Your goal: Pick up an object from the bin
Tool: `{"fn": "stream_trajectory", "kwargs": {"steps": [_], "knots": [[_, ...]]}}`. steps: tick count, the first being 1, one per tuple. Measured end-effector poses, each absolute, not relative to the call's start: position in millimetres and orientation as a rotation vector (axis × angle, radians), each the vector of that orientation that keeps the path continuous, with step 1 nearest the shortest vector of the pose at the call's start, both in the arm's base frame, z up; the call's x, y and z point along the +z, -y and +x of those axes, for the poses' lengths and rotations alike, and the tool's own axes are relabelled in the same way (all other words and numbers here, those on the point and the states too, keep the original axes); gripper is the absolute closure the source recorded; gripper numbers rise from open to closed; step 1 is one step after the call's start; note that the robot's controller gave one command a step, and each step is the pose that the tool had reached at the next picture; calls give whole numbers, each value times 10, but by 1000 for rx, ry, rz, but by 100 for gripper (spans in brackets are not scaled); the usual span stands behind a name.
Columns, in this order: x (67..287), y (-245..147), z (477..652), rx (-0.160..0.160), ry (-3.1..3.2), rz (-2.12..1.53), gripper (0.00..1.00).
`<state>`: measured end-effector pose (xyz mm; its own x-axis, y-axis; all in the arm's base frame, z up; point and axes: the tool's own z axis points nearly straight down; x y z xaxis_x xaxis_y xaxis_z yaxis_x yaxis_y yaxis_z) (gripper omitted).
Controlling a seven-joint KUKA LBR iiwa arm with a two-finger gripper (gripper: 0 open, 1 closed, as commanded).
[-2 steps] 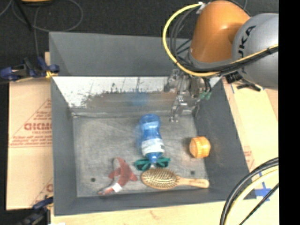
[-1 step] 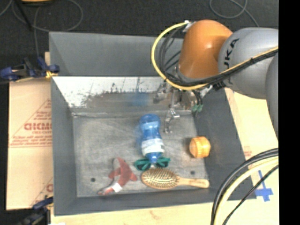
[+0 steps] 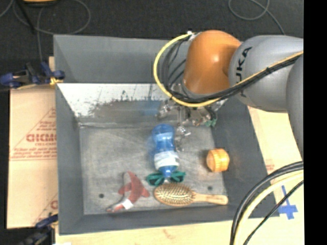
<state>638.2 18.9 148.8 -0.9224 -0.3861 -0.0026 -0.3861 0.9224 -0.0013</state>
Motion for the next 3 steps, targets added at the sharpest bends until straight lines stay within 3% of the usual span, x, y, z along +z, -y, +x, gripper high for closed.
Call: {"fn": "stream_trajectory", "kwargs": {"steps": [1,2,3], "knots": [[1436,-178,6482,-3,-3029,-810,0],[723,-191,6432,-3,-2842,-1313,0],[737,-247,6570,-3,-2833,-1344,100]]}}
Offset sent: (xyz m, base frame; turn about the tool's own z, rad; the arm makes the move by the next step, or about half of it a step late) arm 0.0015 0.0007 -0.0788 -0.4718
